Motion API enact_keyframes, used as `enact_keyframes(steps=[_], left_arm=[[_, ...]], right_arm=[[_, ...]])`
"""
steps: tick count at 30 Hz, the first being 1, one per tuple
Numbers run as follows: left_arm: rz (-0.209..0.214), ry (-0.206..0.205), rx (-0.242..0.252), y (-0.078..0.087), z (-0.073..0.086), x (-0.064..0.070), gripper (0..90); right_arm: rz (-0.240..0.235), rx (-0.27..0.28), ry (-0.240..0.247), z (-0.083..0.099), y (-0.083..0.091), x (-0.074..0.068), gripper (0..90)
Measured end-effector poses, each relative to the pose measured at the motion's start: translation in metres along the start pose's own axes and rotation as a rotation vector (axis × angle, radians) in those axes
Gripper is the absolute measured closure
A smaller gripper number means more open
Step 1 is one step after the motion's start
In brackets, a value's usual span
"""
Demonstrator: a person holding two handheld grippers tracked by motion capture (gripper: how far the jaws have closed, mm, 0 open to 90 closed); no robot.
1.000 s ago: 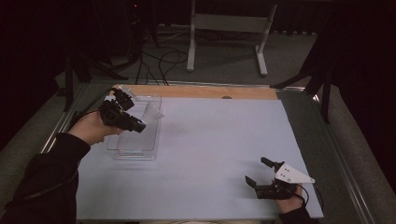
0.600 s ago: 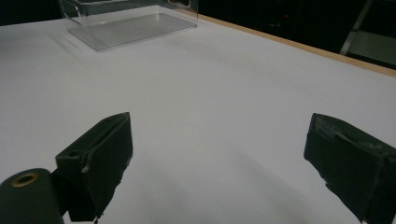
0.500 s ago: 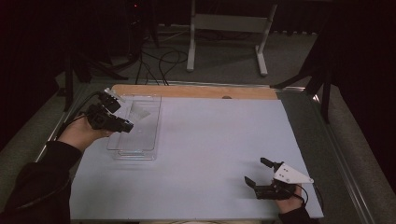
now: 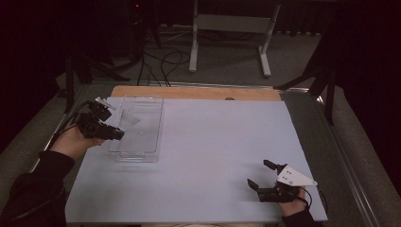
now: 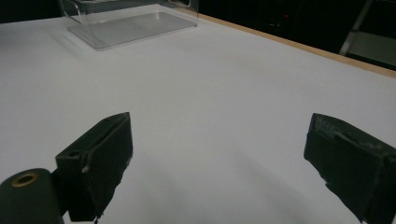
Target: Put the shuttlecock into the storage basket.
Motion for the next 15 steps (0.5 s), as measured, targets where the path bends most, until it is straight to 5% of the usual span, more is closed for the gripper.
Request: enact_keyframes(steps=[9,15], left_arm=[[0.010,-0.044,-0.014,-0.011,0.015,-0.005,66.7],[0.012,-0.038,-0.043,-0.021,0.020,-0.013,66.7]], right_arm=[[0.001,0.004,0.006,-0.001,0.000,0.000,8.3],[-0.001,0.003,0.005,0.000,0.000,0.000,8.3]])
Point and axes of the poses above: each handheld gripper's, and its own axes: y roughly backward along the jaws, z roughly out of its underside, x roughly to its right, the point moved 10 cm from there along -y, roughly forward along the jaws, and after that the axes turned 2 degrees about -y, right-handed, at the moved point
